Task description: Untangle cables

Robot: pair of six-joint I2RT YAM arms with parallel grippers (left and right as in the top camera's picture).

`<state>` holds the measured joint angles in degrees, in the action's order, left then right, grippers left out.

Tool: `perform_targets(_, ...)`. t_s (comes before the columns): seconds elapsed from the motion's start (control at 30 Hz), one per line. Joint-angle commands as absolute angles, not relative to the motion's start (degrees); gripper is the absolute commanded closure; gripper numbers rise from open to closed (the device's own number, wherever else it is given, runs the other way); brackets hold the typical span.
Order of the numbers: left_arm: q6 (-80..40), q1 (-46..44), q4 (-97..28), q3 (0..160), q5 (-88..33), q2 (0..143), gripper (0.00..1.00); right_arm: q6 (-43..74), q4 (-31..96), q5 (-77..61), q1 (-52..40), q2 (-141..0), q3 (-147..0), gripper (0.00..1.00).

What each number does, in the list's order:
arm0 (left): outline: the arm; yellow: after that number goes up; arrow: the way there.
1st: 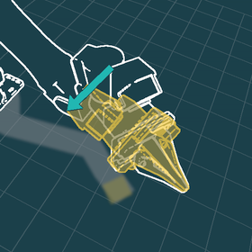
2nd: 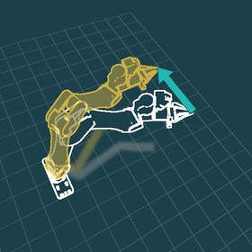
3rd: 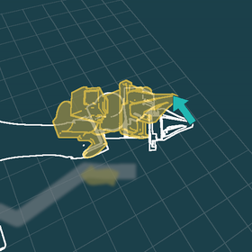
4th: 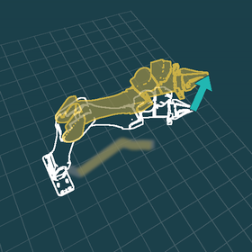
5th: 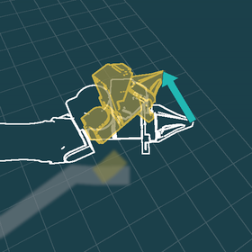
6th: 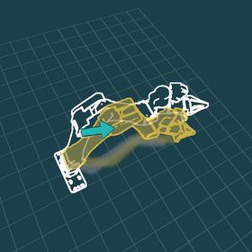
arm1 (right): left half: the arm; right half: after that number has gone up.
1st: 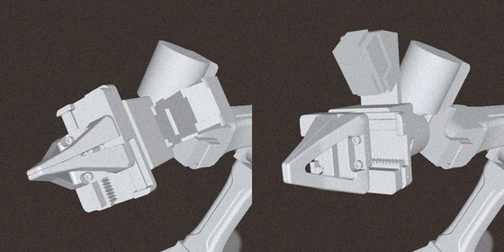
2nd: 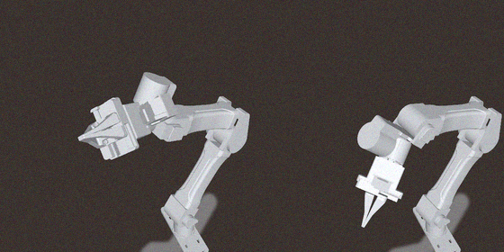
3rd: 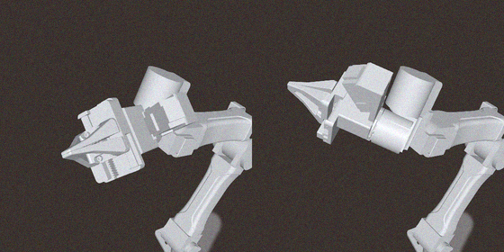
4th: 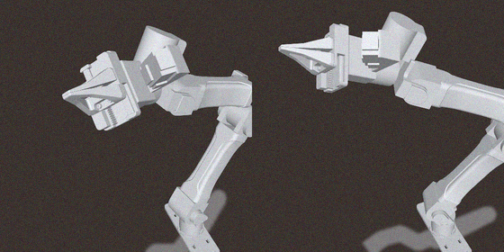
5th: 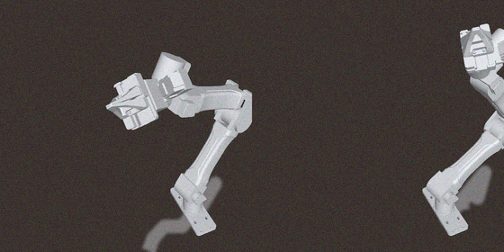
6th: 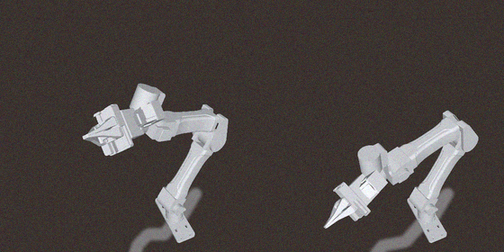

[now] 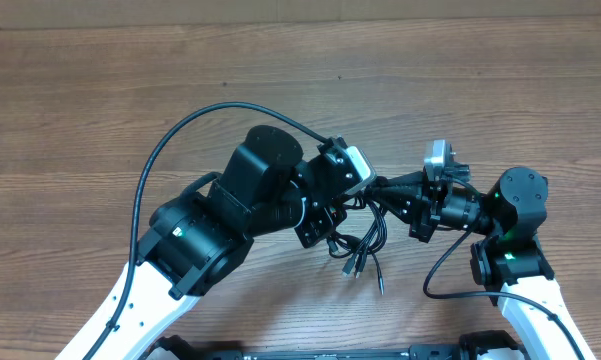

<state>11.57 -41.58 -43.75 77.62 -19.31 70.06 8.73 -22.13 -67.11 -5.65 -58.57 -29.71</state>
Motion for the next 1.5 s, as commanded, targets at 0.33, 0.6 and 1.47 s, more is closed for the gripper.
perform_targets(0.33, 8.05, -41.65, -53.91, 78.91, -16.29, 69.97, 0.0, 38.33, -21.76, -48.49, -3.97, -58.41, -29.98, 0.96)
perform_targets(0.6, 4.4, -41.71, -54.59, 78.91, -16.56, 70.02, 0.0, 56.95, -18.33, -48.01, 1.91, -58.43, -29.98, 0.96)
perform_targets(1.47, 9.17, -44.45, -47.51, 78.89, -22.5, 83.55, 0.27, 72.25, -19.42, -48.16, 2.66, -58.65, -29.98, 0.96)
